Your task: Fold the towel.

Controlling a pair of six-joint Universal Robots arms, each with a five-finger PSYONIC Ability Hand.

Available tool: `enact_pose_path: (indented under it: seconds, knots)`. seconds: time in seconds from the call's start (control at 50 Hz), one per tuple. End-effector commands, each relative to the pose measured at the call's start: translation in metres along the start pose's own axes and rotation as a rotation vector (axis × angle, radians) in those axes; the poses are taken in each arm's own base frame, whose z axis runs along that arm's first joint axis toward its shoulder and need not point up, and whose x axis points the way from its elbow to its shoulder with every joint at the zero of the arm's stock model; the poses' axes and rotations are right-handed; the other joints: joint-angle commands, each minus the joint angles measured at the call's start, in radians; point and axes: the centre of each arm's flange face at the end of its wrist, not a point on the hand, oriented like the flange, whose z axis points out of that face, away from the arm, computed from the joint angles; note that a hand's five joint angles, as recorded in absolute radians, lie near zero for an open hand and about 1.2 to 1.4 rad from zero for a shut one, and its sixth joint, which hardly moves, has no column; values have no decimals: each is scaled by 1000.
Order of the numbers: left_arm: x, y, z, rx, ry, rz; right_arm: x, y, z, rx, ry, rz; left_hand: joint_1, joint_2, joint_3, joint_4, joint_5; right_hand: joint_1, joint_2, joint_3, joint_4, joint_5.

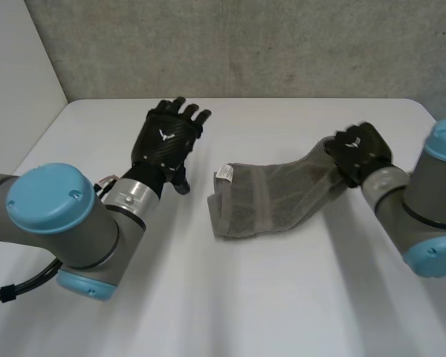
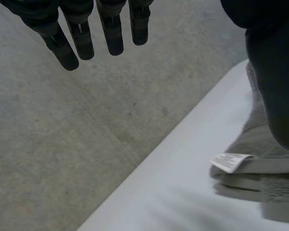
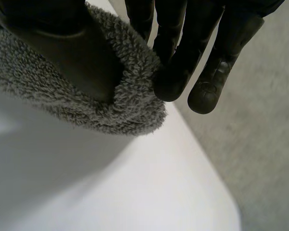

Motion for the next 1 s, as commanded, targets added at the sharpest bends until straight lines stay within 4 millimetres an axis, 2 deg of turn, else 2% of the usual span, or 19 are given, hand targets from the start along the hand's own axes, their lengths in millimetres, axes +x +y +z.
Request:
enact_pose_path:
  seconds: [0.02,0.04,0.1,0.14,0.16,0.2,0.26,0.28,0.3,0.32,0.34,0.36,0.42,0.46,0.56,0.7,0.74,0.86,1.0]
  knots:
    - [-24,-16,5,34,-105,-36,-72,-69,1,265,-206,-98,-90,-80,-67,-91,-213,108,158,59,54,81]
    - [-29,-15,6,32,-131,-63,-90,-73,1,299,-261,-104,-90,-80,-67,-91,-213,108,158,59,54,81]
    - [-33,-14,7,28,-153,-95,-107,-76,-2,332,-323,-109,-90,-80,-67,-91,-213,108,158,59,54,81]
    - [-40,-14,8,28,-193,-163,-139,-77,-12,373,-441,-129,-90,-80,-67,-91,-213,108,158,59,54,81]
    - [-40,-14,8,28,-193,-163,-139,-77,-12,373,-442,-129,-90,-80,-67,-91,-213,108,158,59,54,81]
    - [-43,-15,9,34,-215,-221,-164,-69,-19,355,-524,-165,-90,-80,-67,-91,-213,108,158,59,54,81]
    - [-44,-15,11,36,-217,-244,-167,-65,-19,331,-529,-184,-90,-80,-67,-91,-213,108,158,59,54,81]
    - [-44,-14,12,38,-217,-264,-165,-63,-18,307,-512,-191,-90,-80,-67,-91,-213,108,158,59,54,81]
    - [-43,-15,13,42,-216,-280,-163,-61,-18,280,-495,-190,-90,-80,-67,-91,-213,-348,-298,-396,-401,-374]
    - [-43,-15,13,42,-216,-280,-163,-61,-18,280,-494,-190,-90,-80,-67,-91,-213,-352,-302,-400,-406,-379]
    - [-43,-15,14,42,-214,-292,-160,-60,-18,256,-471,-185,-90,-80,-67,-91,-213,-872,-822,-921,-926,-899]
    - [-42,-15,15,43,-212,-300,-153,-62,-20,236,-443,-166,-90,-80,-67,-91,-213,-1078,-1028,-1127,-1132,-1105]
    - [-39,-16,16,44,-203,-309,-141,-69,-24,224,-407,-126,-90,-80,-67,-91,-213,-1114,-1064,-1162,-1168,-1141]
    - [-32,-15,18,38,-186,-328,-117,-85,-37,219,-345,4,-87,-77,-64,-88,-210,-1114,-1064,-1162,-1168,-1141]
    - [-15,-18,20,30,-142,-384,-92,-96,-51,211,-304,210,-78,-68,-55,-79,-202,-1114,-1064,-1162,-1168,-1141]
    - [2,-12,24,-22,-99,-467,-51,-74,-39,116,-230,450,-63,-53,-40,-65,-187,-1114,-1064,-1162,-1168,-1141]
    - [18,-9,27,-59,-61,-490,-39,-65,-33,78,-213,508,-60,-50,-37,-62,-184,-1114,-1064,-1162,-1168,-1141]
    - [43,7,28,-133,-14,-499,-25,-56,-21,64,-193,527,-54,-44,-32,-56,-178,-1114,-1064,-1162,-1168,-1141]
    - [67,51,20,-258,-29,-459,-59,-25,5,-23,-301,545,-43,-33,-20,-44,-166,-1114,-1064,-1162,-1168,-1141]
